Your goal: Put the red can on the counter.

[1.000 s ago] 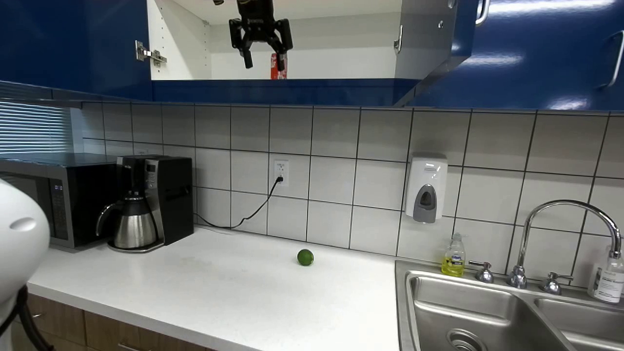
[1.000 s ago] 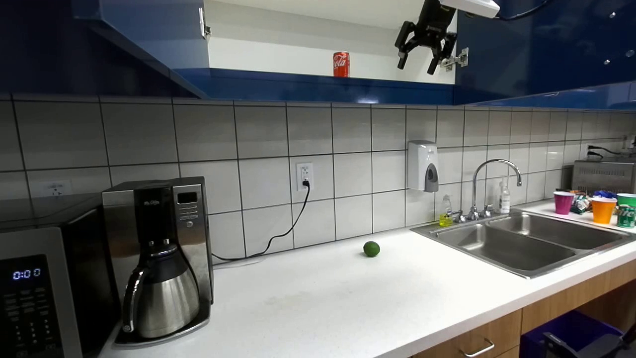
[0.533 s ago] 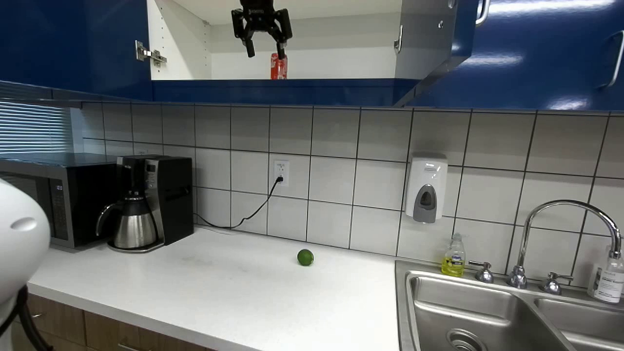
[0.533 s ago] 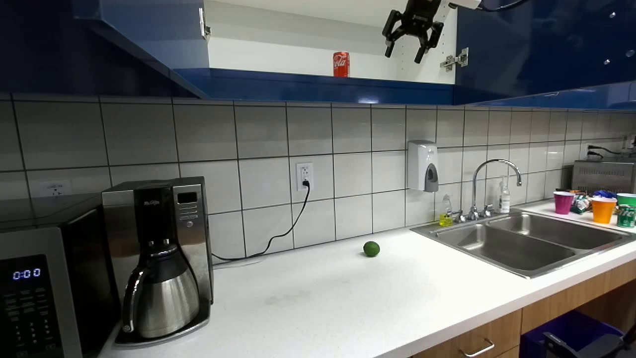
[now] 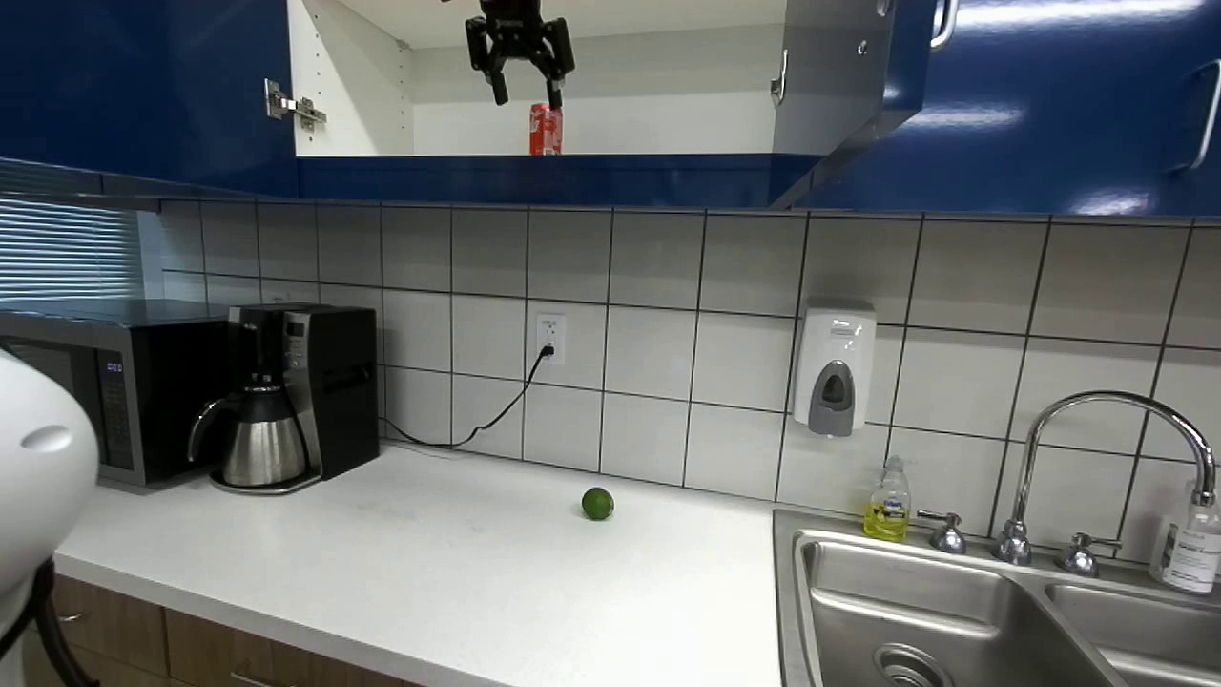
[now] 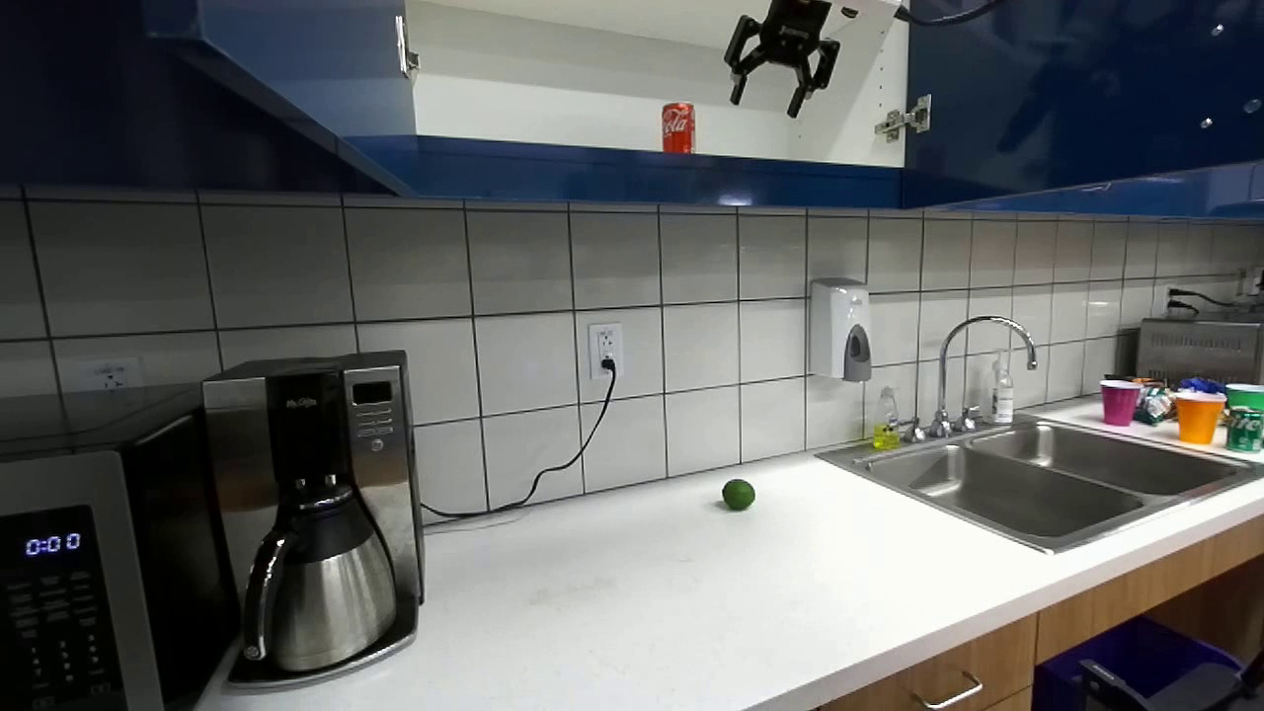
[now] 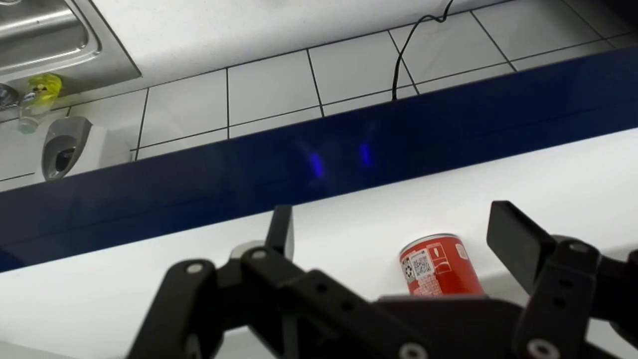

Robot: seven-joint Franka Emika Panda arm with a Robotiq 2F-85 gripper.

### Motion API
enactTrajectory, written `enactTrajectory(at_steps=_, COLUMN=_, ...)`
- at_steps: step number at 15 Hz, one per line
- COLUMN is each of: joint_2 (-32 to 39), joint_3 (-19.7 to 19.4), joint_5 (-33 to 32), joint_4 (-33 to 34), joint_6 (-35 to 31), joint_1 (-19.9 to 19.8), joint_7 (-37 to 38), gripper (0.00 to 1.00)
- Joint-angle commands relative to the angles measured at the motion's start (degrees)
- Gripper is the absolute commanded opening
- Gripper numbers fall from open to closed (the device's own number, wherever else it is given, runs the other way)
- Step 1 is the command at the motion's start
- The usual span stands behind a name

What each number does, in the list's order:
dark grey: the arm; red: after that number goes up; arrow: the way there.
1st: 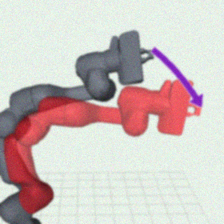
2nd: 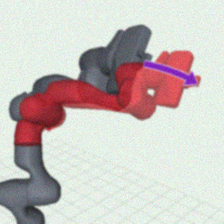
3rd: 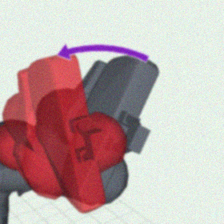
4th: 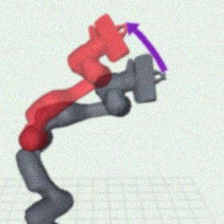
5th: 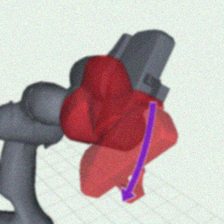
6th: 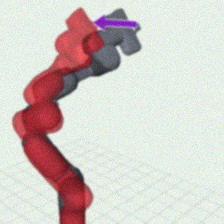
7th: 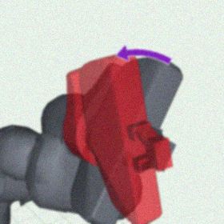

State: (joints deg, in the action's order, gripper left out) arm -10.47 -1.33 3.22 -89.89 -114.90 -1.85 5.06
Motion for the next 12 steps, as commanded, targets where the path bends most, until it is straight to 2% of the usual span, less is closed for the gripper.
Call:
enactTrajectory(at_steps=1, joint_2=5.8, joint_3=0.9, joint_5=-1.5, joint_4=7.7, joint_6=0.0, joint_1=0.2, joint_7=3.4, gripper=1.0)
enactTrajectory(at_steps=12, joint_2=16.2, joint_3=1.1, joint_5=-2.9, joint_4=19.3, joint_6=-1.9, joint_1=2.0, joint_7=6.2, gripper=1.0)
